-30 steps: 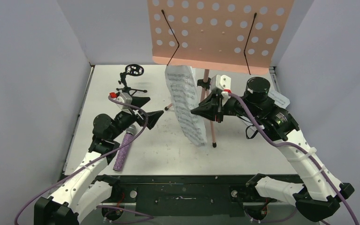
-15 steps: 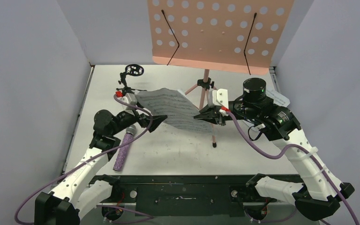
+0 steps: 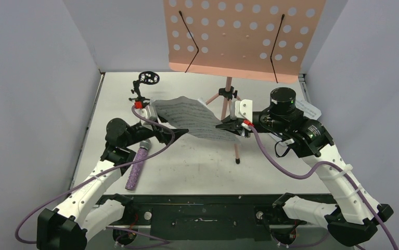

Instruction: Set up the instrument practice props

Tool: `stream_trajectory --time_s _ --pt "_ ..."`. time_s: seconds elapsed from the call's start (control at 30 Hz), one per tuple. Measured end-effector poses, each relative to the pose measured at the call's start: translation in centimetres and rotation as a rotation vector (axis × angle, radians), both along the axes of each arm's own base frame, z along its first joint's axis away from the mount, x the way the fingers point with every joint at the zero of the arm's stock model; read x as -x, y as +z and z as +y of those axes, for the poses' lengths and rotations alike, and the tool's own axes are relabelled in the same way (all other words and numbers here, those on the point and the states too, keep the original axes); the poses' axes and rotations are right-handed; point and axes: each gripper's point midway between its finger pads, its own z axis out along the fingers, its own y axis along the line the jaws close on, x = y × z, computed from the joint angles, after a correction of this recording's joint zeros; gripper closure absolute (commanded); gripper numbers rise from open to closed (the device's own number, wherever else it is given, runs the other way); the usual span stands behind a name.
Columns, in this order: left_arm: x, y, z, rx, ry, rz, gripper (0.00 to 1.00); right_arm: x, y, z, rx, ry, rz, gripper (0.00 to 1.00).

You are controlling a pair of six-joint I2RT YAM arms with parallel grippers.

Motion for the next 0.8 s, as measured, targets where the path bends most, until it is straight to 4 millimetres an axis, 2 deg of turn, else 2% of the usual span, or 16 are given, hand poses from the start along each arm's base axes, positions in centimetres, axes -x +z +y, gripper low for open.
stream_trajectory --time_s 0.03,0.27,0.4,0.67,0.7,0.8 --pt "0.1 0.0 0.0 -0.001 -0.004 -0.001 0.52 -0.2 0.0 -0.1 -0.002 -0.013 -0.007 0.95" --pt "0.3 0.8 0.1 0.003 -0.005 -0.031 0.53 -1.0 -0.6 -0.7 -0.032 -0.092 -0.035 0.95" --pt "0.5 1.3 0.1 0.013 -0.008 -0.034 0.57 -1.4 -1.0 -0.7 -0.050 -0.116 -0.034 0.95" --pt "0.8 2.4 -0.1 0.032 -0.018 -0.036 0.96 -2.6 -1.8 -0.7 -0.066 -0.180 -0.016 0.95" --pt "0.8 2.5 -0.1 0.033 -0.018 -0.034 1.00 -2.7 -1.6 -0.7 -0.075 -0.189 -0.014 0.95" --pt "0.9 2.6 0.0 0.038 -0.015 -0.031 1.00 -2.9 -1.3 -0.8 -0.092 -0.208 -0.016 0.94"
